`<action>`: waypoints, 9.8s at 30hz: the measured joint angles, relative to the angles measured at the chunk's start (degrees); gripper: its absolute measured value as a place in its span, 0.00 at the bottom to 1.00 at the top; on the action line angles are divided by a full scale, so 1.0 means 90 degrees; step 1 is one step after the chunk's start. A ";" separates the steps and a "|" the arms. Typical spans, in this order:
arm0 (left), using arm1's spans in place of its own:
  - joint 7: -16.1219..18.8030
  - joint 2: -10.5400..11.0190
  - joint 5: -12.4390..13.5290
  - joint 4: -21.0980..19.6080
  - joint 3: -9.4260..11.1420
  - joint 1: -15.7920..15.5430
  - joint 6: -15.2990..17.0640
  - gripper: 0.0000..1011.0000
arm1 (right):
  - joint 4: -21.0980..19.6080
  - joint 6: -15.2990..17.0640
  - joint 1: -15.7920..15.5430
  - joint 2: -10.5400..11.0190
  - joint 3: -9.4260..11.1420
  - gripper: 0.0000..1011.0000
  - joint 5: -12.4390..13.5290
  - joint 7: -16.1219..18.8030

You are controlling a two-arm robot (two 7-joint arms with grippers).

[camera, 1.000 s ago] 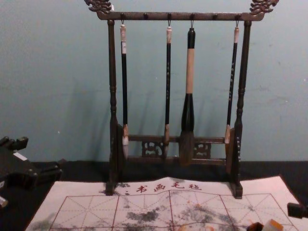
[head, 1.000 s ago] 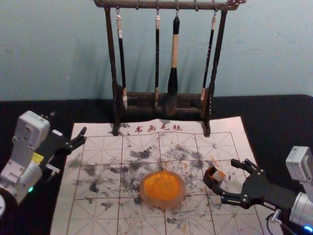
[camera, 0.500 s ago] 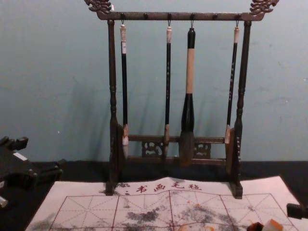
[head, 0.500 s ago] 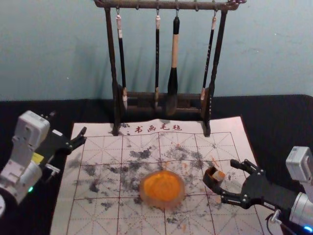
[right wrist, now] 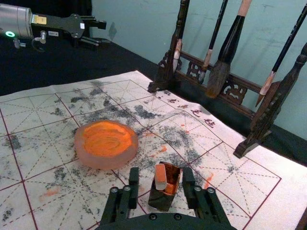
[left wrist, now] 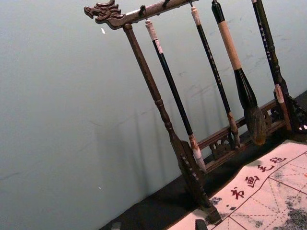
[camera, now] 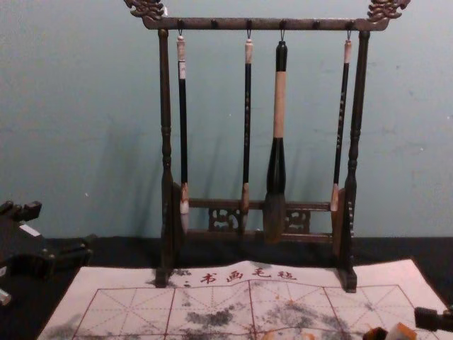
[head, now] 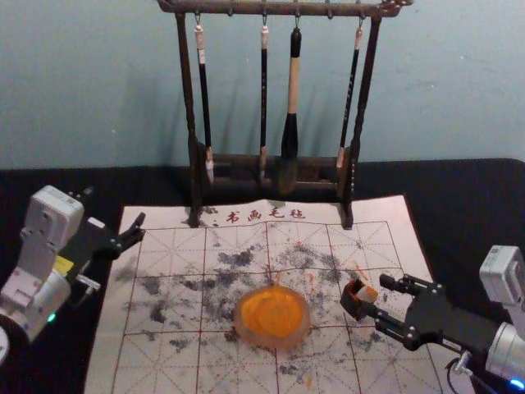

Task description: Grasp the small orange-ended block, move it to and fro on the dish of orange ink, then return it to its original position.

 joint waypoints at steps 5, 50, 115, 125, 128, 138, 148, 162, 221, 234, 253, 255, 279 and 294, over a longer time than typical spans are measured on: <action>0.0000 0.0000 0.0000 0.0000 0.0000 0.0000 0.0000 0.99 | 0.0000 -0.0001 0.0000 0.0000 0.0000 0.41 0.0000 0.0000; 0.0000 0.0000 0.0000 0.0000 0.0000 0.0000 0.0000 0.99 | -0.0095 0.0070 0.0000 -0.0030 0.0097 0.05 0.0046 -0.0060; 0.0000 0.0000 0.0000 0.0000 0.0000 0.0000 0.0000 0.99 | -0.0690 0.0563 0.0649 0.0155 -0.0222 0.05 0.0194 0.0289; 0.0000 0.0000 0.0000 0.0000 0.0000 0.0000 0.0000 0.99 | -0.0443 0.0595 0.1052 0.0017 -0.0683 0.05 0.0017 0.0532; 0.0000 0.0000 0.0000 0.0000 0.0000 0.0000 0.0000 0.99 | -0.0417 0.0647 0.1170 0.0008 -0.0879 0.05 -0.0105 0.0590; 0.0000 0.0000 -0.0001 0.0000 0.0000 0.0001 0.0000 0.99 | -0.0415 0.0980 0.1495 -0.0025 -0.1319 0.05 -0.0467 0.0638; 0.0000 0.0000 0.0000 0.0000 0.0000 0.0000 0.0000 0.99 | -0.0363 0.1087 0.1734 -0.0068 -0.1640 0.05 -0.0654 0.0764; 0.0000 0.0000 0.0000 0.0000 0.0000 0.0000 0.0000 0.99 | -0.0170 0.1120 0.1949 -0.0180 -0.1857 0.05 -0.0790 0.0799; 0.0000 0.0000 0.0000 0.0000 0.0000 0.0000 0.0000 0.99 | -0.0474 0.1284 0.1862 0.0161 -0.1738 0.05 -0.0654 0.0826; 0.0000 0.0000 -0.0001 0.0000 0.0000 0.0000 0.0000 0.99 | -0.0386 0.1300 0.1976 0.0004 -0.1887 0.05 -0.0709 0.0833; 0.0000 0.0000 0.0000 0.0000 0.0000 0.0000 0.0000 0.99 | 0.0032 0.1321 0.2294 -0.0273 -0.2014 0.05 -0.0884 0.0777; 0.0000 0.0000 0.0000 0.0000 0.0000 0.0000 0.0000 0.99 | 0.0063 0.1325 0.2310 -0.0283 -0.1990 0.05 -0.0884 0.0754; 0.0000 0.0000 0.0000 0.0000 0.0000 0.0000 0.0000 0.99 | -0.0273 0.1344 0.2055 0.0034 -0.1847 0.05 -0.0752 0.0803; 0.0000 0.0000 0.0000 0.0000 0.0000 0.0000 0.0000 0.99 | -0.0394 0.1278 0.1991 0.0026 -0.1954 0.05 -0.0675 0.0927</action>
